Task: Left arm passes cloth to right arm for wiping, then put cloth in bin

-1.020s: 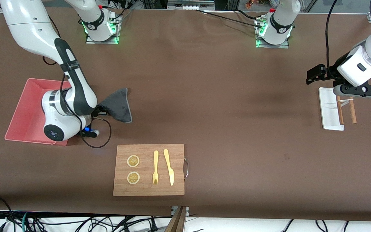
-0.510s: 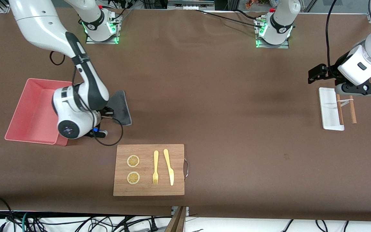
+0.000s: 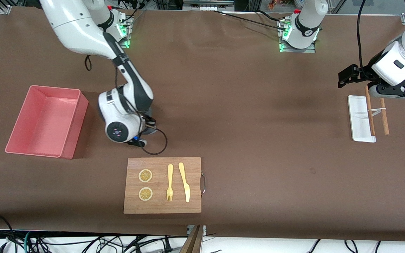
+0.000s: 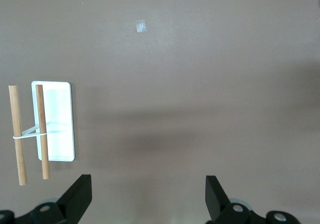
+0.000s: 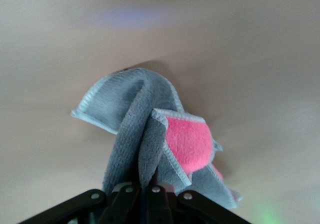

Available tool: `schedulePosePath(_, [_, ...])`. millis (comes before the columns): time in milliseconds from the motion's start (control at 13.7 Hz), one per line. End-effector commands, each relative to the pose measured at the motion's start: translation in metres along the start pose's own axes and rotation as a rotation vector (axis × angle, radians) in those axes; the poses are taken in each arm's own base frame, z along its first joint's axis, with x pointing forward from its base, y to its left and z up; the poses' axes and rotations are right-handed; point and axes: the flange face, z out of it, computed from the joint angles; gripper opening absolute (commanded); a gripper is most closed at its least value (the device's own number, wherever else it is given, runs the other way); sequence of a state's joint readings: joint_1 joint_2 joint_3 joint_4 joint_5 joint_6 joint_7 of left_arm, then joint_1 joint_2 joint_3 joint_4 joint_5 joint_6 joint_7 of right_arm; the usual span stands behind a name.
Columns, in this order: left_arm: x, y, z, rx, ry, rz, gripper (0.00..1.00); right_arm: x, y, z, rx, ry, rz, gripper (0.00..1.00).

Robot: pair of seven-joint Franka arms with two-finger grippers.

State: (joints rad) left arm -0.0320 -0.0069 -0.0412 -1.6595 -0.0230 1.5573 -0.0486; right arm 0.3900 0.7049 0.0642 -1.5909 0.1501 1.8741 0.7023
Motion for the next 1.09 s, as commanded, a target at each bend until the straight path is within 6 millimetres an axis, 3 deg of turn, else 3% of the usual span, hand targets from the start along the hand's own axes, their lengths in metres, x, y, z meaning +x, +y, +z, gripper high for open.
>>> schedulePosePath(0, [0.003, -0.011, -0.013, -0.003, 0.034, -0.016, 1.0, -0.024, -0.041, 0.012, 0.057, 0.033, 0.077, 0.0])
schedulePosePath(218, [0.016, -0.013, -0.021, -0.001, 0.042, -0.013, 1.0, -0.043, -0.068, 0.012, 0.131, 0.037, 0.123, 0.0])
schedulePosePath(583, [0.021, -0.011, -0.014, 0.001, 0.028, -0.014, 1.0, -0.074, -0.111, -0.004, 0.286, 0.021, 0.197, 0.0])
schedulePosePath(801, [0.03, -0.014, 0.001, 0.005, 0.006, -0.012, 1.0, -0.078, -0.126, -0.018, 0.401, 0.005, 0.243, 0.0])
schedulePosePath(1020, [0.032, -0.014, 0.003, 0.004, 0.002, -0.014, 1.0, -0.077, -0.125, -0.021, 0.416, -0.012, 0.23, 0.0])
